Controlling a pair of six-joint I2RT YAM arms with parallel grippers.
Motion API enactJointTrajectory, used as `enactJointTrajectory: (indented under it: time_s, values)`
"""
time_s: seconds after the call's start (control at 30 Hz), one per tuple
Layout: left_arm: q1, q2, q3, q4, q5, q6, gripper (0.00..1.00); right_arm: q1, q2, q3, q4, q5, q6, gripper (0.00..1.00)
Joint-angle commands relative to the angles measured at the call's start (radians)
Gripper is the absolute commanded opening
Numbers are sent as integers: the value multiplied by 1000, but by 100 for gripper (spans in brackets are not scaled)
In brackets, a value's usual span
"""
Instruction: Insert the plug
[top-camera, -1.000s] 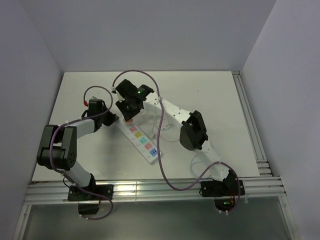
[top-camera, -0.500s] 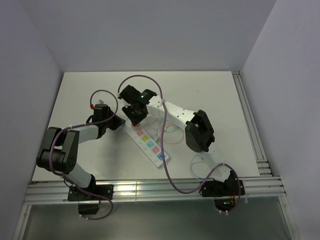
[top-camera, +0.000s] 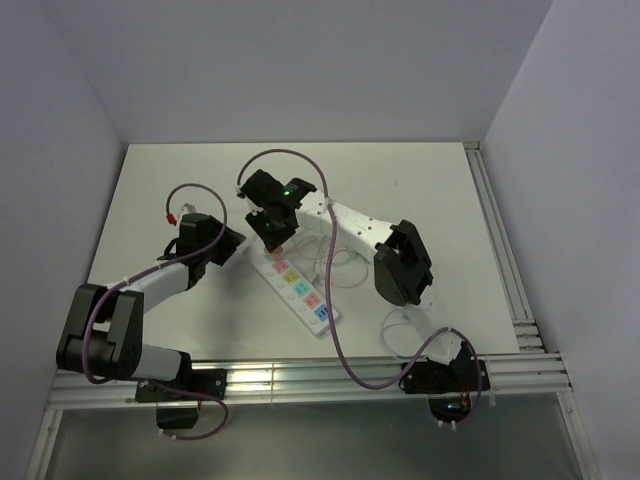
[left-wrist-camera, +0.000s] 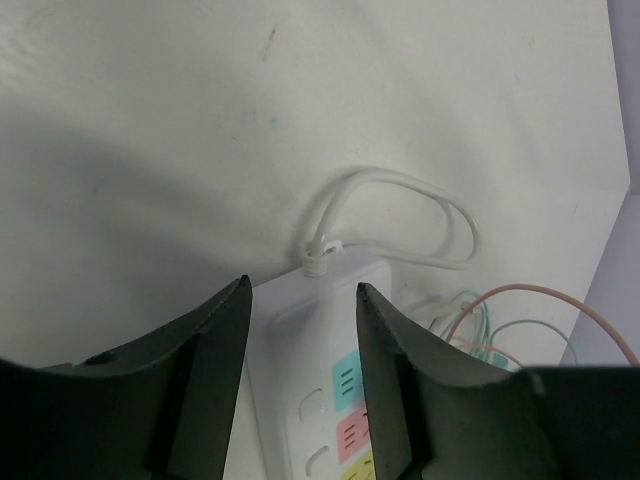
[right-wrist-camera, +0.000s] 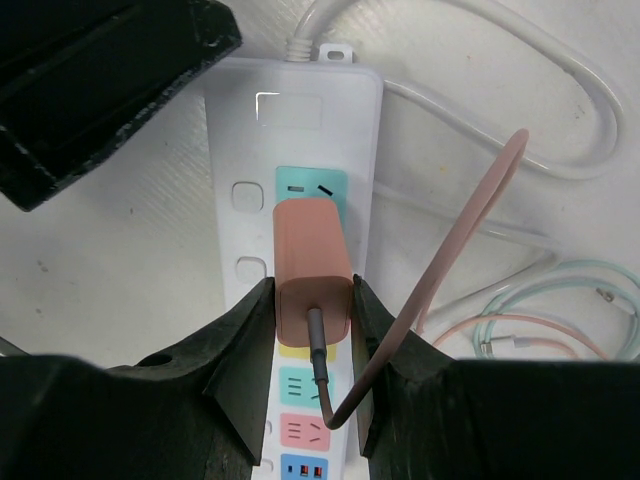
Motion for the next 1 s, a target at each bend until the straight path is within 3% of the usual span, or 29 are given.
enactJointTrajectory:
  time_s: [0.0, 0.67, 0.97]
  values:
    - [-2, -64, -20, -54, -88, -23, 52, 14, -40, 29, 6, 11, 5, 0]
    - [-2, -49, -78, 0, 15, -58, 46, 24, 25, 68, -37, 41, 9, 0]
    - [-2, -52, -90, 6, 13, -64, 49, 26, 41, 79, -54, 66, 10, 0]
